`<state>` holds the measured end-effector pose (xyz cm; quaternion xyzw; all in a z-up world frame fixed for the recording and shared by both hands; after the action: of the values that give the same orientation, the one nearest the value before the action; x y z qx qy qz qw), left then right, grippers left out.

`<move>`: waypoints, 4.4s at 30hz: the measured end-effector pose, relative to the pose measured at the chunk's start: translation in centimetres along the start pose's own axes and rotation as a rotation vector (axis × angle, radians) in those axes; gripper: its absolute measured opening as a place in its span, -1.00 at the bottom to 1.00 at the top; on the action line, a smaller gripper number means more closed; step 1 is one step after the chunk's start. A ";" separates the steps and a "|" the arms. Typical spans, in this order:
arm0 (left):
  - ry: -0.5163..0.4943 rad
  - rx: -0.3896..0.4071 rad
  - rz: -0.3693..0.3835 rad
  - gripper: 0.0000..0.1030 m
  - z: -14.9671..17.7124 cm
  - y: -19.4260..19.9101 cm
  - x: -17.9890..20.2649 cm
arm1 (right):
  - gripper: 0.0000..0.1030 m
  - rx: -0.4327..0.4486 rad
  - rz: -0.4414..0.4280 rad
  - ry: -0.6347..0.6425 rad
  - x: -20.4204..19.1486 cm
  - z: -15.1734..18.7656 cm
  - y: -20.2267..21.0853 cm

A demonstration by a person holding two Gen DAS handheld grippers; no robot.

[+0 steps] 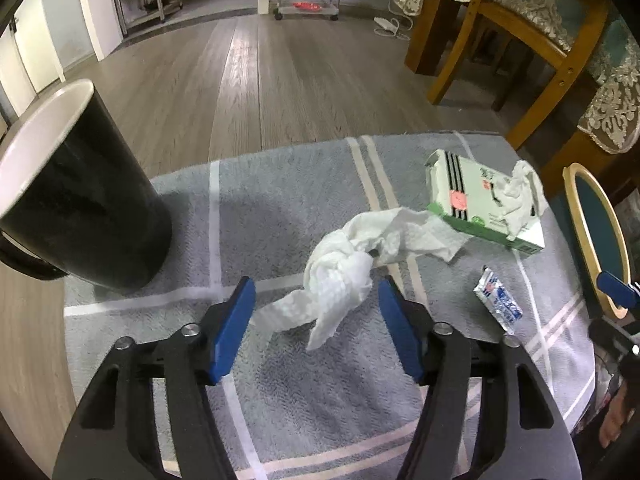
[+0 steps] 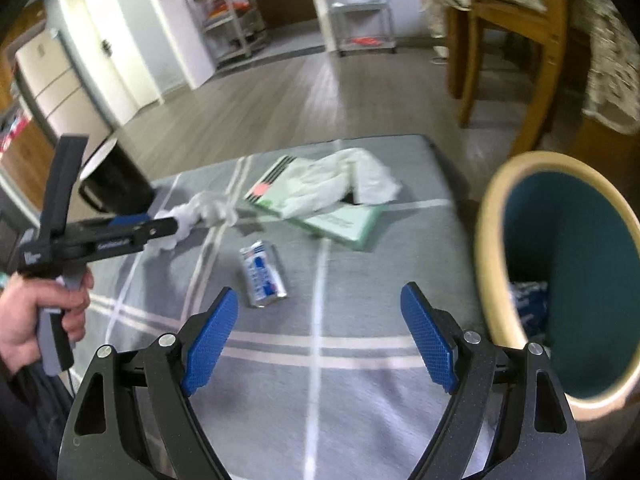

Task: Collect trash
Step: 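Grasp the white tissue with the left tool while the right tool grasps the blue-white tube, then carry the tissue and tube over the teal bin and open both tools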

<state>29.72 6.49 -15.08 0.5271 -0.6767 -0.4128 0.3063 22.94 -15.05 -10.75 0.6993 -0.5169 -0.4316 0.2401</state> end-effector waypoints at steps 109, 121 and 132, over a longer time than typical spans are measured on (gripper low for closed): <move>-0.373 0.144 0.401 -0.74 -7.9 3.1 34.0 | -0.38 0.326 0.179 -0.393 19.0 -1.8 12.8; -0.411 0.089 0.404 -0.60 -9.5 0.5 35.9 | -0.38 0.280 0.197 -0.436 20.7 -1.4 11.4; -0.368 0.107 0.366 -0.20 -9.4 1.3 33.1 | -0.23 0.243 0.202 -0.460 20.8 -1.0 10.6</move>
<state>28.62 -27.63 -10.16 0.3272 -0.8262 -0.4029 0.2192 20.32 -38.24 -9.35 0.5515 -0.6728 -0.4878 0.0724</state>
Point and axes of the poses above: each gripper's, at about its wrist camera, not at the fingertips, and y roughly against the way its jaws point, x to its right, z to its underside, the point moved 7 cm from there along -y, roughly the way its jaws point, and after that the axes turned 13 degrees about -y, right-handed, at the moved point
